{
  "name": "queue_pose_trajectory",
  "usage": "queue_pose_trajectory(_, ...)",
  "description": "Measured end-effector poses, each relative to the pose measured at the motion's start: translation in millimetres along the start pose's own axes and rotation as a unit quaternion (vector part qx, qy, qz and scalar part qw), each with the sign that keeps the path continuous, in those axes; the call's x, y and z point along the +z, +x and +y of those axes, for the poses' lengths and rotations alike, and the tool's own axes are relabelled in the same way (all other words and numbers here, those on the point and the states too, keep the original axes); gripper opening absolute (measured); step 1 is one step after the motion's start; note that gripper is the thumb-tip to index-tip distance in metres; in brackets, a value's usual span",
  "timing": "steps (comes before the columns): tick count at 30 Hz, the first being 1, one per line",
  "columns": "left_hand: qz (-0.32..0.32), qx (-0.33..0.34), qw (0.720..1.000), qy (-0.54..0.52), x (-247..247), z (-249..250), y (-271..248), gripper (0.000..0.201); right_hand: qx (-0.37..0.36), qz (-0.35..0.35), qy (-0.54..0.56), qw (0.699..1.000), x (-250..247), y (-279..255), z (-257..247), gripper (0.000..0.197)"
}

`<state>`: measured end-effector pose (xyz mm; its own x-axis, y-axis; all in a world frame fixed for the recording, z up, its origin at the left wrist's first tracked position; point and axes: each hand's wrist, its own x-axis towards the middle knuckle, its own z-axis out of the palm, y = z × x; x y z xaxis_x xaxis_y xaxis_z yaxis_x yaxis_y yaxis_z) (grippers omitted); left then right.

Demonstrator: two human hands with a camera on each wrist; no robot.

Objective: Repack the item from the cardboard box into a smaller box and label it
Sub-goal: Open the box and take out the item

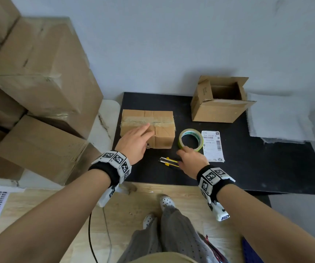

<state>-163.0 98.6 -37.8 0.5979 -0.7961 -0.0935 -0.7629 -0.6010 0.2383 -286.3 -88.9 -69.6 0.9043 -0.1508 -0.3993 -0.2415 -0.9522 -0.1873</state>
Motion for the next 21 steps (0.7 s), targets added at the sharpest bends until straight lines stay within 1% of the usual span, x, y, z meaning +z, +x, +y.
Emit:
queue_pose_trajectory(5, 0.017, -0.016, 1.000, 0.005, -11, -7, -5, 0.052, -0.064, 0.103, -0.055, 0.991, -40, -1, -19, 0.028)
queue_pose_trajectory(10, 0.020, -0.044, 0.999, 0.002, -12, -16, -5, 0.054, -0.098, 0.157, -0.082, 0.979, -62, 16, -35, 0.018)
queue_pose_trajectory(12, 0.027, -0.049, 0.998, -0.006, -10, -18, -4, 0.055, -0.107, 0.178, -0.074, 0.975, -67, 26, -37, 0.017)
queue_pose_trajectory(15, 0.032, -0.054, 0.998, -0.002, -7, -17, -4, 0.053, -0.115, 0.168, -0.068, 0.977, -71, 40, -39, 0.031)
queue_pose_trajectory(21, 0.019, -0.037, 0.999, 0.010, -6, -18, 0, 0.049, -0.111, 0.084, -0.016, 0.990, -78, 56, -37, 0.053)
